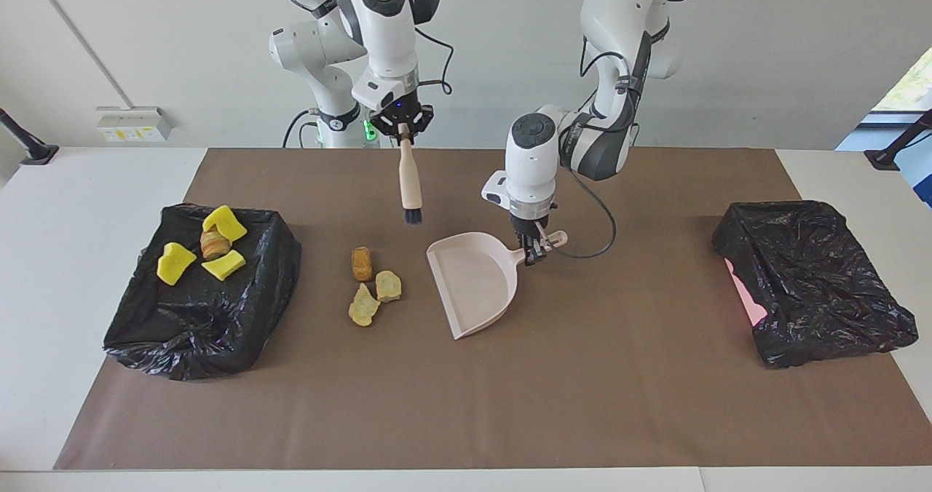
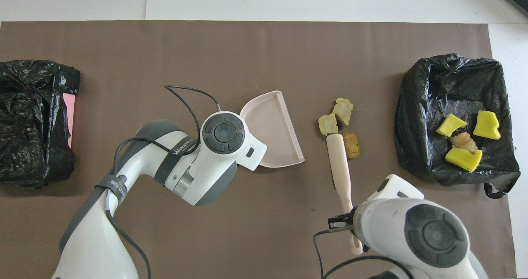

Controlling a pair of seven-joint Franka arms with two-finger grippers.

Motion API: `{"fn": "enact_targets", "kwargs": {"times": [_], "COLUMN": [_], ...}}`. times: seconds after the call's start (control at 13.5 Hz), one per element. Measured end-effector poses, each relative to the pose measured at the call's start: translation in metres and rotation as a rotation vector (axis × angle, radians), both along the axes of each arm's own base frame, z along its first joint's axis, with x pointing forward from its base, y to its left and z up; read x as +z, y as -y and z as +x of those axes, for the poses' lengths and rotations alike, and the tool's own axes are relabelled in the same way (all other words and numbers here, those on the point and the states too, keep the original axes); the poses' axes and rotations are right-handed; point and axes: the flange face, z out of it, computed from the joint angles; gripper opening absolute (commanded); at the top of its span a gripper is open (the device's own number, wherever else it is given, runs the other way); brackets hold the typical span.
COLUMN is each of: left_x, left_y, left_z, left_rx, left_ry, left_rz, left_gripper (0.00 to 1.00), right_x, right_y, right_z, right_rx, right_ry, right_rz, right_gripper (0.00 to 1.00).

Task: Sweep and dump trash in bin
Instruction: 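Grasp the wooden brush handle with the right gripper, then sweep the crumbs into the dustpan with the right gripper's brush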

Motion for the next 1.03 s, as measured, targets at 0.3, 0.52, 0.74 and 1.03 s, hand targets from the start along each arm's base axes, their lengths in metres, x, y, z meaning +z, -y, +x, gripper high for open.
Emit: {"fn": "enact_targets", "kwargs": {"times": [0.3, 0.52, 0.74, 1.03], "left_x": [-0.003, -0.004, -0.003, -0.005], "left_y": [0.009, 0.014, 0.018, 0.016], "left_z": [-0.01, -0.022, -0.035, -0.035], "left_rx": [-0.005, -0.02, -0.021, -0.018], "left_ry": [-0.006, -0.014, -0.019, -0.021], "left_rz": [0.005, 0.01, 0.013, 0.015], "left_gripper": [0.0, 0.0, 0.0, 0.0], "right_x": [-0.039, -0.092, -0.125, -0.133], "right_y": [0.065, 0.086, 0.084, 0.031], "right_z": [0.092, 0.13, 0.133, 0.117], "right_rx": [0.12, 0.225, 0.241, 0.197], "right_ry": [-0.002, -0.03, -0.087, -0.132], "right_rz": [-0.216, -0.369, -0.361, -0.178], "right_gripper": [0.0, 0.0, 0.0, 0.0]}}
